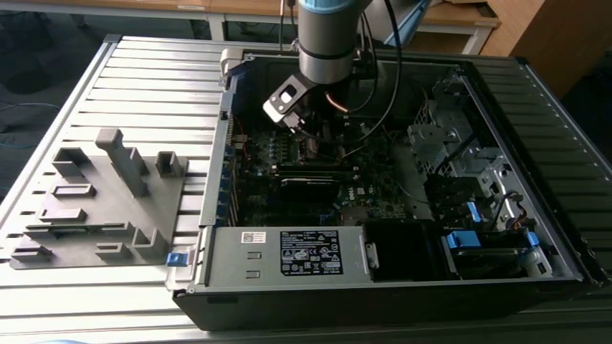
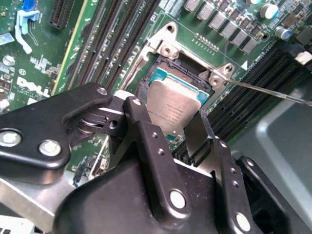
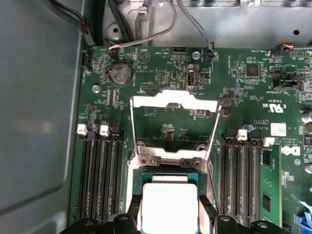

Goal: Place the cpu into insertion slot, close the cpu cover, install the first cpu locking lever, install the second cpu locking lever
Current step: 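Place the cpu into insertion slot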

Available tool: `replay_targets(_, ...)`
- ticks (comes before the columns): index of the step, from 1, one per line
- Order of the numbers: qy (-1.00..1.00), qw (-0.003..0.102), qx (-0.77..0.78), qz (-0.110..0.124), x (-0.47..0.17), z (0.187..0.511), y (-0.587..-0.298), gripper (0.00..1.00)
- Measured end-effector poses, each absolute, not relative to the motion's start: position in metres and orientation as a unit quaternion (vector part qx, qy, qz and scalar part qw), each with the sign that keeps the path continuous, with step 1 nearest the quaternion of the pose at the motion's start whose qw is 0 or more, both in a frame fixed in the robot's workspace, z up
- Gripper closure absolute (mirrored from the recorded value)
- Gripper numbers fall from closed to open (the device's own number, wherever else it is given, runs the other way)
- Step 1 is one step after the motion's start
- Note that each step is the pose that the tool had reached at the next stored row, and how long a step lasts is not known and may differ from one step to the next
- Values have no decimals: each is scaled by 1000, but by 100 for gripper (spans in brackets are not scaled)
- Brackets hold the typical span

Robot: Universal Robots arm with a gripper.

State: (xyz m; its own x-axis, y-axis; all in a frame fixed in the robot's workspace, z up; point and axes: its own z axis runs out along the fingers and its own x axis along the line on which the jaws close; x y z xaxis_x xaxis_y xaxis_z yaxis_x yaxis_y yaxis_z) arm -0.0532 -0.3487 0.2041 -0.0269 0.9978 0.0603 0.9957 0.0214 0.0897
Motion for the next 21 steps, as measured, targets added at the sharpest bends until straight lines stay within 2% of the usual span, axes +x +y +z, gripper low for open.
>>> replay_targets(21, 711, 10, 701, 53, -54, 200, -348, 46)
